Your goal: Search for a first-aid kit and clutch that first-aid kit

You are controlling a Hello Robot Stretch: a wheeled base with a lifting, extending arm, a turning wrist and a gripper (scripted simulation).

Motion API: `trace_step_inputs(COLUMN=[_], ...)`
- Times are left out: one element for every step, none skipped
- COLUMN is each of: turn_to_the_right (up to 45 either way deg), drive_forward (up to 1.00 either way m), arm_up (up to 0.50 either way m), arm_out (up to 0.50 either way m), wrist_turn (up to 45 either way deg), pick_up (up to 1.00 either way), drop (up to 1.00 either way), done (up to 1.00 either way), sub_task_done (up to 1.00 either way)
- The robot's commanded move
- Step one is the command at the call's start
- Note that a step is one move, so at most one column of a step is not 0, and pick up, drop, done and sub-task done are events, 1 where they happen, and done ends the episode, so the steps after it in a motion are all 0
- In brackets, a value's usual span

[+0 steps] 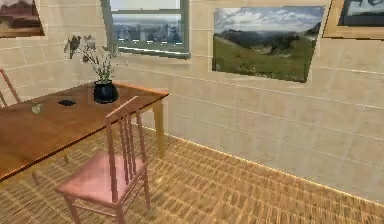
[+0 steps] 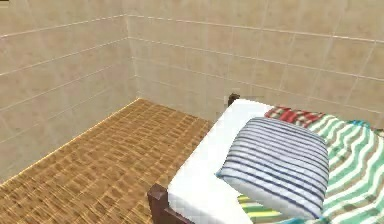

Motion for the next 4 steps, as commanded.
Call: trace_step_inputs(turn_to_the_right=[-45.0,-45.0,-3.0,0.0], drive_forward=[0.00,0.00,0.00,1.00], arm_up=[0.00,0.00,0.00,0.00], arm_out=[0.00,0.00,0.00,0.00], wrist_turn=[0.0,0.0,0.0,0.0], pick_up=[0.00,0.00,0.00,0.00], drop=[0.00,0.00,0.00,0.00], done=[0.00,0.00,0.00,0.00], sub_task_done=[0.00,0.00,0.00,0.00])
